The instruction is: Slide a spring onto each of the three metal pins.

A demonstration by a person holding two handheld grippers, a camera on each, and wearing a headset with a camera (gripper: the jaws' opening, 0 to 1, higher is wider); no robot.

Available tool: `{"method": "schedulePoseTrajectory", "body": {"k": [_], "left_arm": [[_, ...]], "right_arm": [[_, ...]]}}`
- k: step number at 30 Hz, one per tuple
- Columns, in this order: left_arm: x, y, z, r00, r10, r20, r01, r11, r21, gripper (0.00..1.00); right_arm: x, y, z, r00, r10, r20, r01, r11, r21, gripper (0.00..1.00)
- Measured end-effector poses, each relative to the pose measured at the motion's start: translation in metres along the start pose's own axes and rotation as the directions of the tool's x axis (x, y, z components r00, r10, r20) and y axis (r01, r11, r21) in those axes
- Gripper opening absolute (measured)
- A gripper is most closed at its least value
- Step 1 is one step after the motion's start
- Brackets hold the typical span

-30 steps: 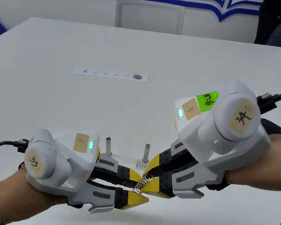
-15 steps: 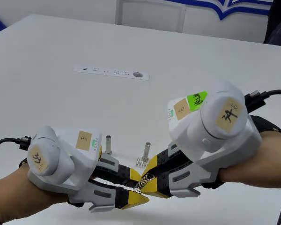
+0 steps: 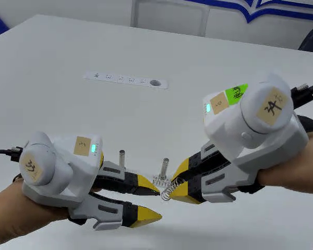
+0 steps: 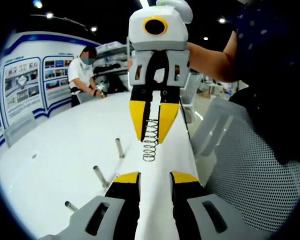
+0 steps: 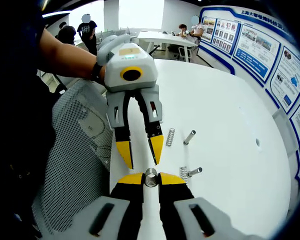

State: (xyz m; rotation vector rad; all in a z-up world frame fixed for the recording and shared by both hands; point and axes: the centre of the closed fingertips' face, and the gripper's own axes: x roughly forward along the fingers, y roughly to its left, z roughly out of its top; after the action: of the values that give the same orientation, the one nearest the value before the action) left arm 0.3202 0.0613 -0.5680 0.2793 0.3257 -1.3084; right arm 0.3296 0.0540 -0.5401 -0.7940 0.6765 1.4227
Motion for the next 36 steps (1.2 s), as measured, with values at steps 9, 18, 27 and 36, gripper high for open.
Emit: {"method": "schedulePoseTrajectory", "body": {"k": [9,18,27,36], "left_arm": [[-0.019,0.013,-0.002,0.9976,0.068,0.014,-0.067,0.997,-0.041,0.32],[-0.041,0.023,-0.013,0.9881,0.153,0.015,-0.151,0.984,-0.096,0.40],[-0.061,0.032,-0.018,0.9708,0.238,0.029,-0.232,0.963,-0.140,0.45],[-0.073,0.034,-0.025,0.9561,0.291,0.032,-0.281,0.943,-0.176,0.49]], "right_arm": [[-0.018,-0.024,-0.021,0.9976,-0.053,-0.044,0.054,0.998,0.031,0.12],[-0.035,-0.050,-0.040,0.9898,-0.104,-0.097,0.109,0.993,0.046,0.12],[-0.044,-0.074,-0.052,0.9808,-0.131,-0.145,0.140,0.989,0.055,0.12],[-0.034,-0.090,-0.078,0.9629,-0.120,-0.242,0.139,0.988,0.065,0.12]]}}
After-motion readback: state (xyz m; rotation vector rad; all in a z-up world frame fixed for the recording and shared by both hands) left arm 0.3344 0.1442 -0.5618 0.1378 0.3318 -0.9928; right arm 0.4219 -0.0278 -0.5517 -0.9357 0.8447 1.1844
